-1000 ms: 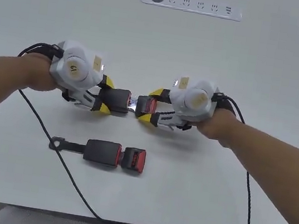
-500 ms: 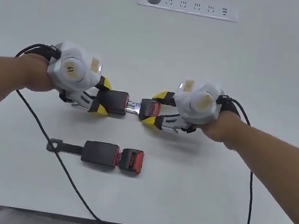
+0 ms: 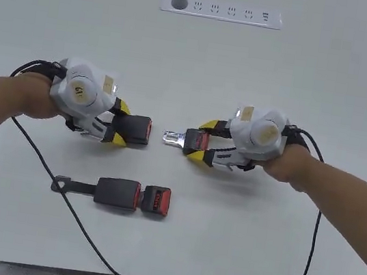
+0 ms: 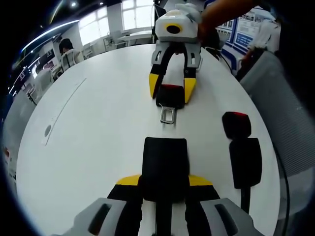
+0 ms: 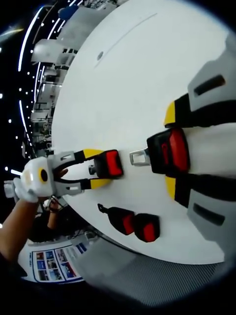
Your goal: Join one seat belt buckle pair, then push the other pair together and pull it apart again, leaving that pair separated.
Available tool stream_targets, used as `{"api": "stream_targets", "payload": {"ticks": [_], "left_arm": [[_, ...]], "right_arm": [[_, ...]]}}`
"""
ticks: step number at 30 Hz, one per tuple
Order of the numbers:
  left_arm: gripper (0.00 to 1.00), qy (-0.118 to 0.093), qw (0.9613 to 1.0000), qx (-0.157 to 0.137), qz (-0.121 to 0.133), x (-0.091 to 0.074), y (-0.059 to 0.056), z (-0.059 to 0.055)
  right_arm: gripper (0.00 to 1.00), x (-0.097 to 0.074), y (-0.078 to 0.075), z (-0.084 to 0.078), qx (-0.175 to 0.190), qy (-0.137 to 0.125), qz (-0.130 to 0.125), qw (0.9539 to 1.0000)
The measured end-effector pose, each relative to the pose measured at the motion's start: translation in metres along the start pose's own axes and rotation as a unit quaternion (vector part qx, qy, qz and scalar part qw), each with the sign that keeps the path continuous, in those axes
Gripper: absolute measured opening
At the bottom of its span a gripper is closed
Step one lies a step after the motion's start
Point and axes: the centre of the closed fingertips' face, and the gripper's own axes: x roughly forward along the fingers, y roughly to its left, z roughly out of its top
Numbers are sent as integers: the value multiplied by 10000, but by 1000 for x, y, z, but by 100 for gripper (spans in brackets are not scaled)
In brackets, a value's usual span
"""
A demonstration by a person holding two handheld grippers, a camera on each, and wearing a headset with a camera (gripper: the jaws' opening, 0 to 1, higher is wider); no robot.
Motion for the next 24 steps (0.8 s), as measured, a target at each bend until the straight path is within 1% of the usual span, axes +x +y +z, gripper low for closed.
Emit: {"api": "stream_targets", "payload": {"ticks": [6, 12, 24], "left_arm": [[34, 9, 10000, -10, 4, -1, 0, -1], [34, 6, 10000, -27, 9, -1, 0, -2], [34, 29, 10000, -38, 14, 0, 0, -3]], "right_arm": [[36, -15, 4, -7, 52, 24, -17, 10000], [37, -28, 2, -17, 78, 61, -35, 9999], [37, -50, -2, -28, 166, 124, -103, 9997]]}}
